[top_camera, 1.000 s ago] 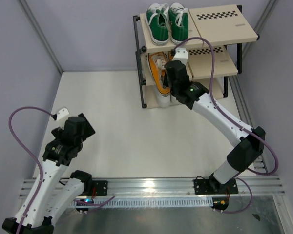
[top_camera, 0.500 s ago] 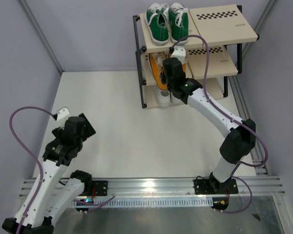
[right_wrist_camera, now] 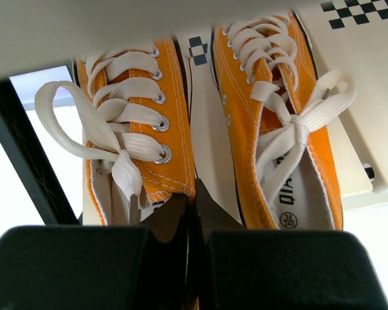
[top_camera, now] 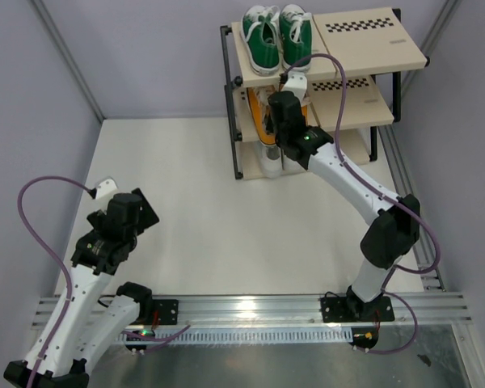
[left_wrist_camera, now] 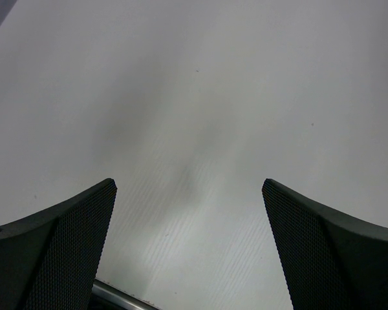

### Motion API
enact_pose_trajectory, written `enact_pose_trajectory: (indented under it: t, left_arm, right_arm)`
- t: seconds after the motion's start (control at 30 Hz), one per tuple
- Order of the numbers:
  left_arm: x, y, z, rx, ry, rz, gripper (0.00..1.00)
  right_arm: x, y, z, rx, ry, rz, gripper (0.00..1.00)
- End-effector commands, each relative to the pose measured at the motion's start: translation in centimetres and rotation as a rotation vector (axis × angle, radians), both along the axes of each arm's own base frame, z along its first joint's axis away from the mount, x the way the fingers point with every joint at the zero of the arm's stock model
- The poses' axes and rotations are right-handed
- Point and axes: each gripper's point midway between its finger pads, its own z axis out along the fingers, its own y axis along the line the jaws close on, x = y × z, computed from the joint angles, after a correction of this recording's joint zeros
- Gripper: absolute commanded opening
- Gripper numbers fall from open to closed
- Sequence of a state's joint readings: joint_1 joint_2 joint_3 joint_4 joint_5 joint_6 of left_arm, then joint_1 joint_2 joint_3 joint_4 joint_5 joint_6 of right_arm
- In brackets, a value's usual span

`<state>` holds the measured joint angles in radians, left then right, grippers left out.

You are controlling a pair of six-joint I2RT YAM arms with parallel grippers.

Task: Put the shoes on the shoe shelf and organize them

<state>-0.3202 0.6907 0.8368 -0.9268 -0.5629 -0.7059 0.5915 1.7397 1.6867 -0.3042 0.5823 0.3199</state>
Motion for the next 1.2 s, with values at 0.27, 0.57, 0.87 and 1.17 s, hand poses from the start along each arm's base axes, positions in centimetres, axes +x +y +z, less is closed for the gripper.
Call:
enact_pose_trajectory:
  t: [0.27,0.57,0.87,1.17]
  left_arm:
    - [0.6,-0.2,0.6,-0.013,-0.042,-0.009,0.99]
    - [0.6,-0.4,0.7,-0.020,-0.045,-0.021,0.99]
    - [0.7,-0.8,0.9,-0.033,-0.060,-0.041,0.99]
    - [0.5,-0.8,1.2,-0.039,-0.078,-0.048,0.99]
  right_arm:
    - [2.3,-0.2,5.3,0.107,-0.141,-0.058,0.11]
    - [0.8,0.0,4.6,0.072,-0.088,0.010,0.62]
    - [-3.0,1.2,5.4,0.107,-0.059,0.189,0.78]
    - [-5.9,1.5,2.4,0.081,0.011,0.258,0.88]
